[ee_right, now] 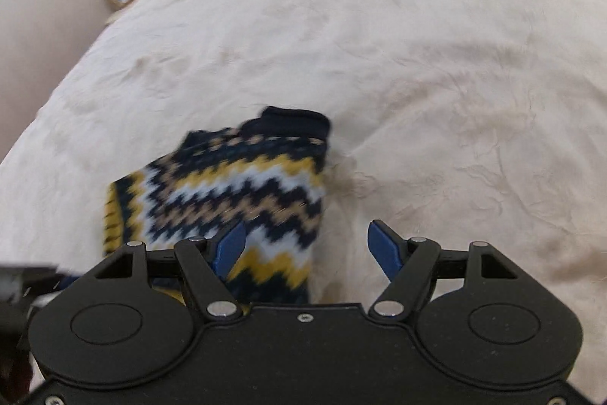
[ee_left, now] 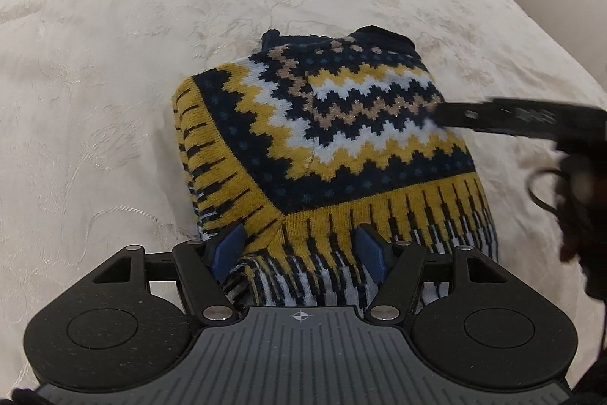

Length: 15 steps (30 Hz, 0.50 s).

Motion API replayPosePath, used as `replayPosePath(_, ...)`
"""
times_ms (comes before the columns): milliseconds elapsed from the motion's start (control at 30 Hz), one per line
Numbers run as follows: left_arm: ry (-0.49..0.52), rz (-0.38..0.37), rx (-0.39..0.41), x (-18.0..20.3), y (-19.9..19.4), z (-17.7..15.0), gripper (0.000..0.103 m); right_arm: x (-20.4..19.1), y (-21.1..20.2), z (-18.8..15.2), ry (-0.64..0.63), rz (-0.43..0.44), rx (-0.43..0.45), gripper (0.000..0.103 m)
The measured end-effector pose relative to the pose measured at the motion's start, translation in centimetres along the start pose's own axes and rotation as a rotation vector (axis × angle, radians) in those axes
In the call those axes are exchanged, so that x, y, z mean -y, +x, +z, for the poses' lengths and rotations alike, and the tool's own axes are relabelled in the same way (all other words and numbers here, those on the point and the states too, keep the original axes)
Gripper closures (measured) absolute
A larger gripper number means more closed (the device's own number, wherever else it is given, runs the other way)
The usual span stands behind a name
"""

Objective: Fold small clothes

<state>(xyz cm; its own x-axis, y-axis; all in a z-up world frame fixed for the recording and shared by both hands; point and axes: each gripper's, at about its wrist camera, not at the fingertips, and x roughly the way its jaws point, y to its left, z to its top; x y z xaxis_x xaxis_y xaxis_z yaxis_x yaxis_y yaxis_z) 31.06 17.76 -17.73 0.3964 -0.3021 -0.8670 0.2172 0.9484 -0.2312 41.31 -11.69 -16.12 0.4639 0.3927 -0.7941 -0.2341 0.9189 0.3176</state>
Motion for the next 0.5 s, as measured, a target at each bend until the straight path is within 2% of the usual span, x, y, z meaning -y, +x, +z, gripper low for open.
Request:
replayPosePath(200,-0.026,-0.009,0.0,-0.2,-0.1,0.3,0.04,-1.0,3.9,1.1,-0.031,0.02,-0.08,0.029)
replayPosePath(300,-0.089,-0.036,0.039,-0.7,-1.8,0.2,0.04,-1.0,4.3,1.2,-0.017,0.048,-0.092,0.029)
replayPosePath(367,-0.134,-0.025,0.065,-1.2,-2.9,-0.3,0.039,-0.6,4.4,1.1,0.004,0.072,-0.098,0.029)
replayPosePath(500,-0.235,-0.025,0.036,-2.6,-3.2,-1.8,0.038,0.7,4.4,0.6,0.084,0.139,-0.111,0.029)
